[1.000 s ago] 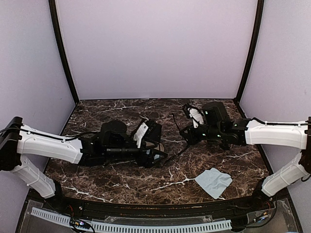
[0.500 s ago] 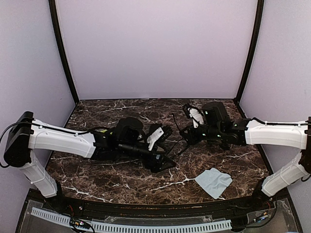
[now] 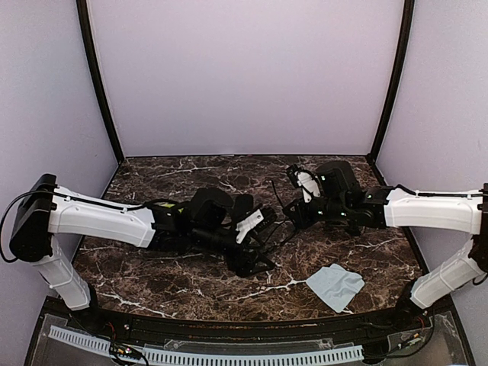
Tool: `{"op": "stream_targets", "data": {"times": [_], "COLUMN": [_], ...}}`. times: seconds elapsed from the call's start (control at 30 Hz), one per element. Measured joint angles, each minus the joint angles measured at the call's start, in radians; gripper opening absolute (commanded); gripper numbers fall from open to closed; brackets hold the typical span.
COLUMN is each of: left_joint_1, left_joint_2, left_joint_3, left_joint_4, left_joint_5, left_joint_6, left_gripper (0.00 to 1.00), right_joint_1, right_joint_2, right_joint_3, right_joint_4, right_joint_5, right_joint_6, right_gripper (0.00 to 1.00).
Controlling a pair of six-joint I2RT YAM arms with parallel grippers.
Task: Organize the sunglasses
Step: Fold the left temple of the sunglasses on the sunglasses.
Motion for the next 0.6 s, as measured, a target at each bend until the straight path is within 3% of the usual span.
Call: {"op": "stream_targets", "data": {"times": [0.4,0.6], "left_joint_1": [0.000,-0.009], "left_joint_2": [-0.012,-0.021], "left_joint_3": [-0.059,-0.073], "left_joint_4": [0.024,0.036], "left_joint_5": [-0.068,-0.110], "left_joint_6": [0.001,0.016], "left_gripper": [0.62,0.82], "right_joint_1": [-0.007,-0.008], "right_joint_2": [0.000,0.000], "right_joint_3": [0.000,-0.002], "right_joint_4": [0.015,0.019], "right_joint_5": [-0.038,-0.049], "right_joint_6": [0.037,0.052], "right_gripper": [0.00,0.00]}}
